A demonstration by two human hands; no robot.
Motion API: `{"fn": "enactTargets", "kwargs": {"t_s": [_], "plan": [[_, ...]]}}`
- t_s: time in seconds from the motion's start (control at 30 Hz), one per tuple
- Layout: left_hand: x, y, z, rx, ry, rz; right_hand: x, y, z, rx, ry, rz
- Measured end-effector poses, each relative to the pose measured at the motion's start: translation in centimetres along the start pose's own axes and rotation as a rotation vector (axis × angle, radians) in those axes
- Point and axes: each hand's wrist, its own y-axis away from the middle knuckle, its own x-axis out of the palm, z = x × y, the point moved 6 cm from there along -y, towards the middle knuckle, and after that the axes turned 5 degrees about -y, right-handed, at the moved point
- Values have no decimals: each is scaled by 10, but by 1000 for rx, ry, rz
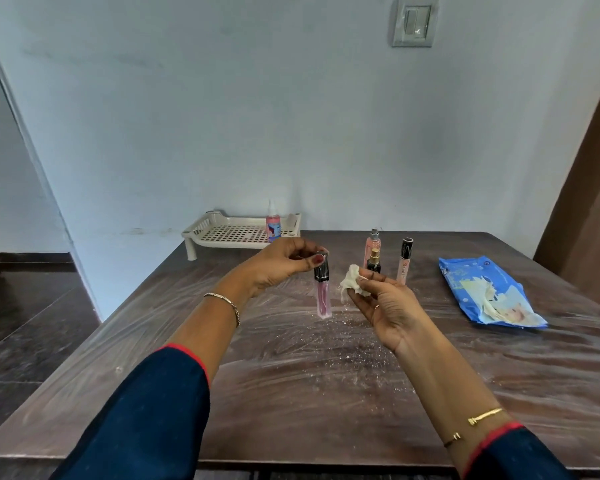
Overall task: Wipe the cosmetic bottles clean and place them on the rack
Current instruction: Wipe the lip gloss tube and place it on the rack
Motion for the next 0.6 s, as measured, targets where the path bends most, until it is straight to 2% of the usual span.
{"fn": "enactTargets", "kwargs": {"t_s": [0.1, 0.2, 0.47, 0.6], "plan": [[10, 21, -2, 14, 99, 31, -4, 16, 5, -63, -7, -11], [23, 39, -3, 22, 177, 69, -9, 34, 13, -224, 59, -20], [48, 54, 1, 48, 262, 85, -1, 72, 15, -722, 676, 4], [53, 58, -3, 51, 261, 82, 9, 80, 14, -895, 865, 32]]}}
